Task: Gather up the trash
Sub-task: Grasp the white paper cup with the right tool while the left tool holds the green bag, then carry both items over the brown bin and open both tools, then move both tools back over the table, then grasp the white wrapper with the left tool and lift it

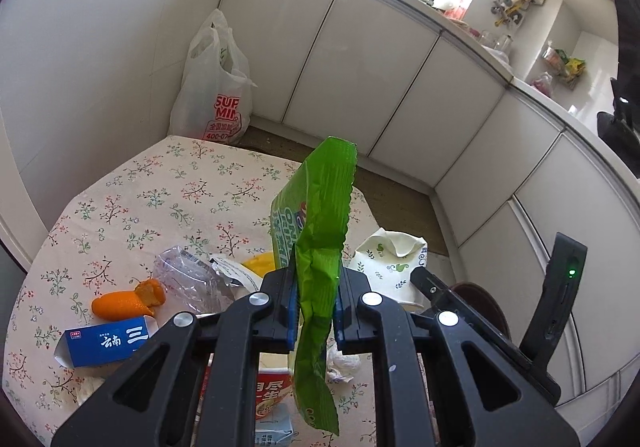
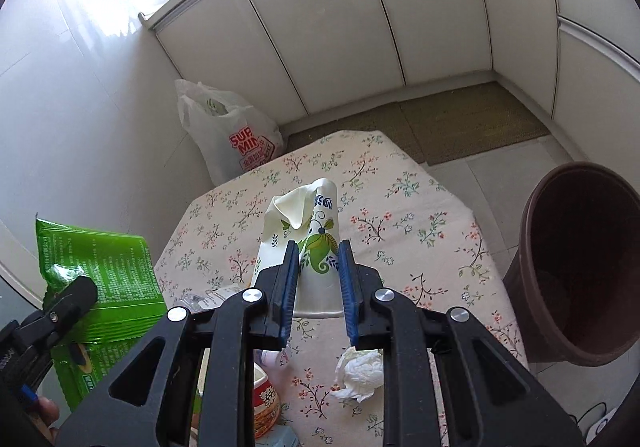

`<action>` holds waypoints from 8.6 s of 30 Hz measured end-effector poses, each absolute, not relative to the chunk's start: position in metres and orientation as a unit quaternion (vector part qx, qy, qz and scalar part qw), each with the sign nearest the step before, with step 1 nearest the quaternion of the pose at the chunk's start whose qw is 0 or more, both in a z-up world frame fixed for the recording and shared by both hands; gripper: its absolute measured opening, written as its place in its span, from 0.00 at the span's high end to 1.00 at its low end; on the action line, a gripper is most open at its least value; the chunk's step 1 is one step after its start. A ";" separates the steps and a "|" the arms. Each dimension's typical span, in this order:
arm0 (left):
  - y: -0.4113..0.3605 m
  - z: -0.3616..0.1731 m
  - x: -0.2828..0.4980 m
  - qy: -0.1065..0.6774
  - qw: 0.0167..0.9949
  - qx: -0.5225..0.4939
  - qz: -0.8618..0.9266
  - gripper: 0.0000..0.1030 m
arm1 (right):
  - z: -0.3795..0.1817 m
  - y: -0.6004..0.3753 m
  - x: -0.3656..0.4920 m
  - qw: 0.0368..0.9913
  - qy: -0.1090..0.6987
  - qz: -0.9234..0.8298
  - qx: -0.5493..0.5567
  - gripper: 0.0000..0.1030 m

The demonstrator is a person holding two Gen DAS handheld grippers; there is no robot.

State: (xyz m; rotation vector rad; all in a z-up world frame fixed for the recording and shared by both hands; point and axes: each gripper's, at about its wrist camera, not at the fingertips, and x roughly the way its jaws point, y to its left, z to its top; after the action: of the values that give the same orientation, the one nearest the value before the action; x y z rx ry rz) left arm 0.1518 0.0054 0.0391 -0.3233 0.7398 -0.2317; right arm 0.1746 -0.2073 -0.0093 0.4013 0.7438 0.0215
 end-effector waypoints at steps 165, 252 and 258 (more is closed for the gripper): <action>-0.065 -0.046 0.265 0.600 0.777 0.172 -0.081 0.07 | -0.026 -0.228 0.161 0.889 0.440 -0.075 0.098 0.07; 0.187 -0.084 0.240 0.518 0.790 -0.313 0.095 0.63 | -0.070 -0.175 0.187 0.859 0.510 -0.019 0.025 0.07; 0.148 -0.026 0.194 0.461 0.855 -0.234 0.048 0.64 | -0.076 -0.193 0.194 0.838 0.531 0.011 0.125 0.07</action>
State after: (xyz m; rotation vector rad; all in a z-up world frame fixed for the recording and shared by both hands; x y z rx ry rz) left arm 0.1943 0.1480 -0.0260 -0.4918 0.9697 0.0999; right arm 0.1936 -0.1932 -0.0758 0.2650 1.1232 0.0234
